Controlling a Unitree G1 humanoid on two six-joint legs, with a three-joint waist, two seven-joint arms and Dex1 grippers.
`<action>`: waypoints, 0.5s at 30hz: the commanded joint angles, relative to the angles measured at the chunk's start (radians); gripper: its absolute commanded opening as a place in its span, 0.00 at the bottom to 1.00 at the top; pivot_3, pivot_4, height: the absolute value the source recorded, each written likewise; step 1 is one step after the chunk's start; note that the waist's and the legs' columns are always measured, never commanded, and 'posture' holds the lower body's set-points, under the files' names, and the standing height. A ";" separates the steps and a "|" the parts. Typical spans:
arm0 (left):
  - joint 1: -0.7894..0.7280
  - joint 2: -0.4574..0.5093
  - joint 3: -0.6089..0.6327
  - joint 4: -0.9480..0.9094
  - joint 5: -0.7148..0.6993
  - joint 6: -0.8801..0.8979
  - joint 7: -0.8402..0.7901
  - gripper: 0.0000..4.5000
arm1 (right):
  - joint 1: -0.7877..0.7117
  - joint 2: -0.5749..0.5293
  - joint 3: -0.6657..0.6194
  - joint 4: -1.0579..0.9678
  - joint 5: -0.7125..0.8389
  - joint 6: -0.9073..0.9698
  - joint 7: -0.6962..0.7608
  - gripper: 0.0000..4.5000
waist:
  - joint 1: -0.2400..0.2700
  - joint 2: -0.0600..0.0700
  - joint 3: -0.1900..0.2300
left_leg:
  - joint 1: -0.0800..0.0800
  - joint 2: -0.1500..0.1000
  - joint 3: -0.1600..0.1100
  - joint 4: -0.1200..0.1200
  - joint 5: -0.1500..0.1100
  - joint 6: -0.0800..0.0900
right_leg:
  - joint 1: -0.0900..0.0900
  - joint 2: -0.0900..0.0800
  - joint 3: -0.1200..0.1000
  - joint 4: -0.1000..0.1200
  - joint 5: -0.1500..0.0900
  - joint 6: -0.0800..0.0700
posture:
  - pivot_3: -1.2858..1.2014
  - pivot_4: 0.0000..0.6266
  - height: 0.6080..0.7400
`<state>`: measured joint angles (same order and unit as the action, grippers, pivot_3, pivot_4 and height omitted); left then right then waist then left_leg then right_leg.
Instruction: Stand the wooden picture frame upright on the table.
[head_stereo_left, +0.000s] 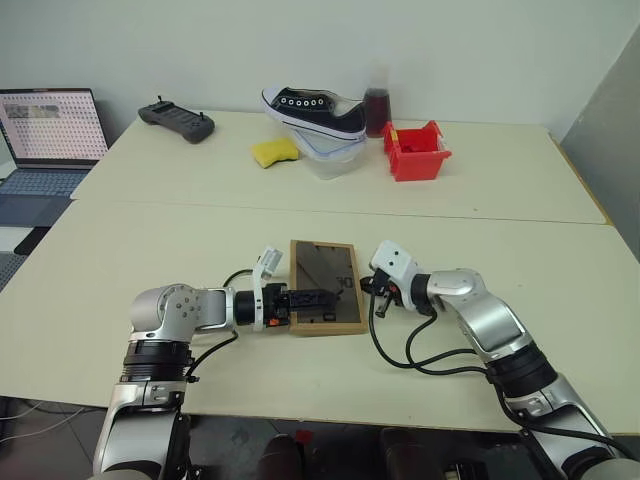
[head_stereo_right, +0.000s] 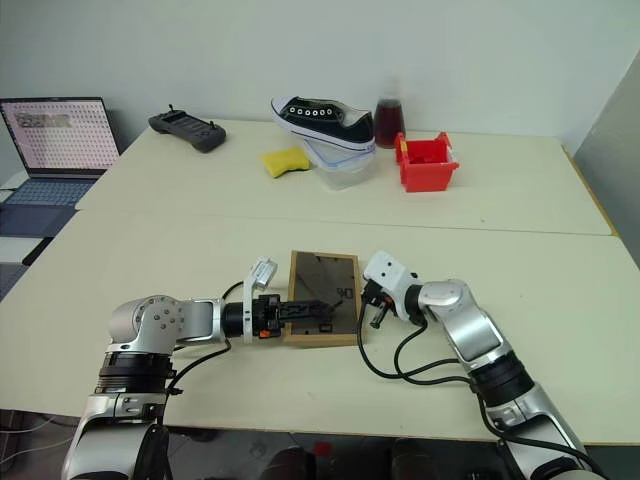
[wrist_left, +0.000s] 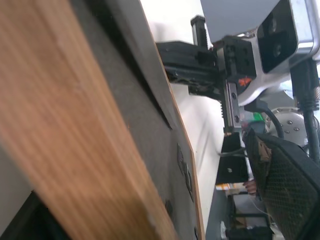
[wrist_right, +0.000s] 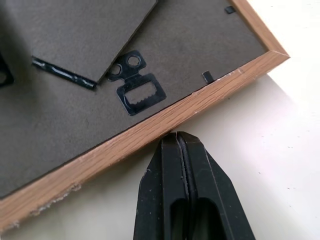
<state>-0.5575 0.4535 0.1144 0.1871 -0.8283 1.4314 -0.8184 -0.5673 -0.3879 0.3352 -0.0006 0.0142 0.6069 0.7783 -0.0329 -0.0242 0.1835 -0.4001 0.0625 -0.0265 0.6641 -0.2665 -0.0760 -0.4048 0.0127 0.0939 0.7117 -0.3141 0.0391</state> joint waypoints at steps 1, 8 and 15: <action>0.014 0.027 0.021 -0.040 -0.026 0.019 -0.009 0.89 | 0.019 -0.017 -0.037 -0.054 0.010 0.013 -0.017 0.00 | -0.002 0.000 0.000 | 0.000 0.000 0.000 0.000 0.000 0.000 | 0.000 0.000 0.000 0.000 0.000 0.000 | 0.52 0.24 1.00; 0.038 0.035 0.043 -0.060 -0.004 -0.018 0.028 0.58 | 0.013 -0.013 -0.060 -0.051 0.022 0.018 -0.041 0.00 | -0.005 0.000 0.000 | 0.000 0.001 0.000 0.000 0.000 0.000 | 0.000 0.001 0.000 0.000 0.000 0.000 | 0.52 0.24 1.00; 0.007 0.025 0.080 -0.063 -0.016 -0.041 0.067 0.31 | -0.050 -0.011 -0.147 -0.071 0.083 0.052 -0.042 0.00 | -0.005 0.000 0.000 | 0.000 0.001 0.000 -0.001 0.000 0.000 | -0.001 0.001 0.000 0.000 0.000 0.000 | 0.52 0.24 1.00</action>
<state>-0.5242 0.4738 0.1498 0.1384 -0.8468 1.4086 -0.7749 -0.5657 -0.3940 0.2556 -0.0178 0.0600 0.6469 0.7375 -0.0380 -0.0242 0.1836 -0.4001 0.0634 -0.0265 0.6636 -0.2666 -0.0760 -0.4054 0.0137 0.0941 0.7118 -0.3141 0.0391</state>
